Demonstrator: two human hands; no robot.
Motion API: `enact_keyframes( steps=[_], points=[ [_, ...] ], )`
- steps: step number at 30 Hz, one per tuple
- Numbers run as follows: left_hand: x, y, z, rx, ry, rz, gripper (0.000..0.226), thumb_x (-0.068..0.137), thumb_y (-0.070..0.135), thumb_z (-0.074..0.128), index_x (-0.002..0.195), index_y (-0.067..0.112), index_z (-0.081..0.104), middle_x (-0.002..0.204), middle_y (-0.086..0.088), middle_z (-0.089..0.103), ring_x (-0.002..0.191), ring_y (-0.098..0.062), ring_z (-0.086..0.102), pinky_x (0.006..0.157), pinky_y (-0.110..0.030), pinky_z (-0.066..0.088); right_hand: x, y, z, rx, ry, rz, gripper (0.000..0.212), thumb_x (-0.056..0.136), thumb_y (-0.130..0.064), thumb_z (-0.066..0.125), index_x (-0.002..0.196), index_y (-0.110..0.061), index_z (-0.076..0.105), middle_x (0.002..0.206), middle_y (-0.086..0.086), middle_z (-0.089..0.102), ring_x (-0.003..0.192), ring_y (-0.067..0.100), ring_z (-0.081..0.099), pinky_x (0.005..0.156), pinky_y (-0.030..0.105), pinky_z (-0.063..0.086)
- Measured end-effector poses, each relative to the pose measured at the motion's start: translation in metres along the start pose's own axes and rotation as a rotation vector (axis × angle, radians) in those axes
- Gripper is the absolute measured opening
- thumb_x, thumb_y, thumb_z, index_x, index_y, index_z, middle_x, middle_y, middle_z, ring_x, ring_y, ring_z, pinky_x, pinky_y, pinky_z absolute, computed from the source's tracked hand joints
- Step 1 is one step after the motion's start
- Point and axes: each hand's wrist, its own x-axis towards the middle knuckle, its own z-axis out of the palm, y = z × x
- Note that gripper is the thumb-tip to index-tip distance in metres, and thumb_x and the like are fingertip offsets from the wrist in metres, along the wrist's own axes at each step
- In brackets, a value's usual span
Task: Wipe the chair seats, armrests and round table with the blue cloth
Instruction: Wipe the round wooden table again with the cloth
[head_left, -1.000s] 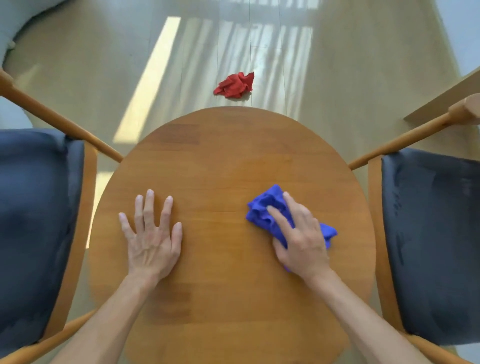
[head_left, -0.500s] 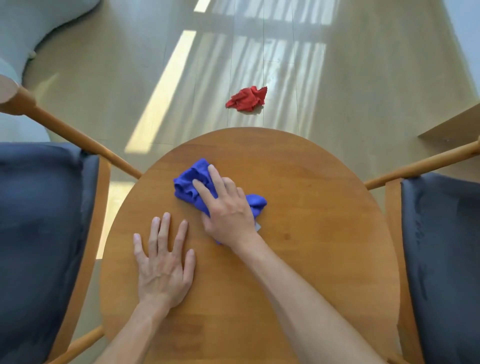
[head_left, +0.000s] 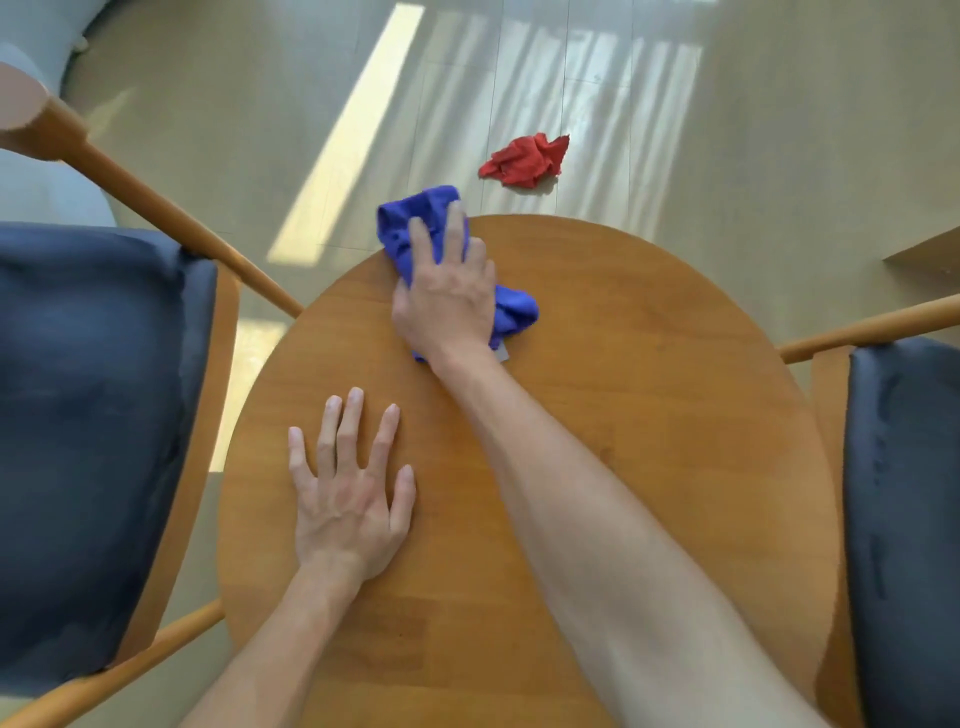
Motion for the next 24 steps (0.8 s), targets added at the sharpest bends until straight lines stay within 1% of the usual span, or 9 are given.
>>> enact_keyframes(
  steps=[3,5,7,11,14,17,20,22,24],
  points=[
    [-0.001,-0.003,0.001,0.000,0.012,-0.014,0.062,0.090,0.043,0.031,0.146,0.019,0.038,0.157,-0.014,0.024,0.146,-0.030,0.018,0.115,-0.062,0.011,-0.026,-0.015,0.001,0.001,-0.162,-0.407,0.058,0.089,-0.032,0.043,0.146,-0.025,0.035,0.159,0.012,0.017,0.118,0.030,0.043,0.090,0.038,0.035],
    [-0.001,-0.003,0.001,-0.003,0.028,-0.003,0.062,0.090,0.043,0.031,0.146,0.019,0.038,0.157,-0.013,0.024,0.146,-0.030,0.019,0.114,-0.062,0.012,-0.030,0.036,-0.011,0.018,-0.114,-0.420,0.060,0.086,-0.029,0.048,0.145,-0.024,0.039,0.158,0.011,0.021,0.118,0.031,0.044,0.089,0.040,0.037],
    [0.001,-0.003,0.004,-0.006,0.048,0.001,0.062,0.090,0.044,0.031,0.147,0.021,0.037,0.157,-0.012,0.023,0.146,-0.030,0.019,0.114,-0.062,0.012,-0.030,0.113,-0.028,-0.022,-0.029,-0.168,0.059,0.086,-0.026,0.051,0.144,-0.021,0.041,0.157,0.013,0.024,0.118,0.035,0.046,0.089,0.044,0.039],
    [0.003,0.001,0.006,-0.032,0.072,0.008,0.062,0.089,0.043,0.033,0.146,0.021,0.036,0.156,-0.014,0.024,0.146,-0.032,0.019,0.114,-0.063,0.011,-0.069,0.249,-0.067,-0.006,0.138,0.514,0.056,0.090,-0.024,0.049,0.145,-0.013,0.039,0.154,0.022,0.025,0.122,0.047,0.041,0.102,0.049,0.031],
    [0.003,0.002,0.005,-0.026,0.057,0.009,0.061,0.089,0.042,0.033,0.146,0.020,0.036,0.155,-0.015,0.025,0.145,-0.033,0.020,0.113,-0.065,0.013,-0.101,0.213,-0.060,0.026,0.178,0.746,0.056,0.090,-0.023,0.048,0.144,-0.010,0.040,0.153,0.025,0.025,0.121,0.048,0.041,0.102,0.049,0.031],
    [0.002,0.000,0.000,-0.048,0.015,0.008,0.061,0.089,0.042,0.031,0.146,0.019,0.038,0.155,-0.015,0.026,0.145,-0.033,0.021,0.112,-0.065,0.014,-0.109,0.106,-0.043,0.076,0.092,0.547,0.060,0.086,-0.030,0.051,0.143,-0.013,0.043,0.154,0.023,0.025,0.117,0.042,0.045,0.096,0.046,0.036],
    [0.003,0.003,-0.010,-0.169,-0.004,-0.048,0.062,0.088,0.044,0.031,0.142,0.018,0.045,0.154,-0.012,0.031,0.145,-0.030,0.023,0.114,-0.063,0.011,-0.118,0.016,-0.029,0.177,-0.158,0.296,0.069,0.089,-0.047,0.045,0.150,-0.020,0.028,0.159,0.019,0.007,0.131,0.039,0.031,0.103,0.046,0.030],
    [0.009,0.011,-0.022,-0.339,0.045,-0.167,0.062,0.087,0.044,0.028,0.141,0.017,0.045,0.153,-0.009,0.034,0.144,-0.028,0.023,0.114,-0.062,0.010,-0.117,0.009,-0.033,0.301,-0.261,0.223,0.065,0.095,-0.048,0.042,0.152,-0.023,0.024,0.161,0.015,0.003,0.138,0.039,0.020,0.112,0.046,0.022],
    [0.021,0.025,-0.035,-0.489,0.118,-0.265,0.060,0.088,0.044,0.030,0.142,0.020,0.041,0.153,-0.007,0.032,0.144,-0.027,0.021,0.114,-0.060,0.013,-0.121,0.038,-0.050,0.425,-0.176,0.189,0.055,0.099,-0.038,0.042,0.150,-0.021,0.030,0.160,0.010,0.013,0.143,0.034,0.017,0.116,0.042,0.015]
  ],
)
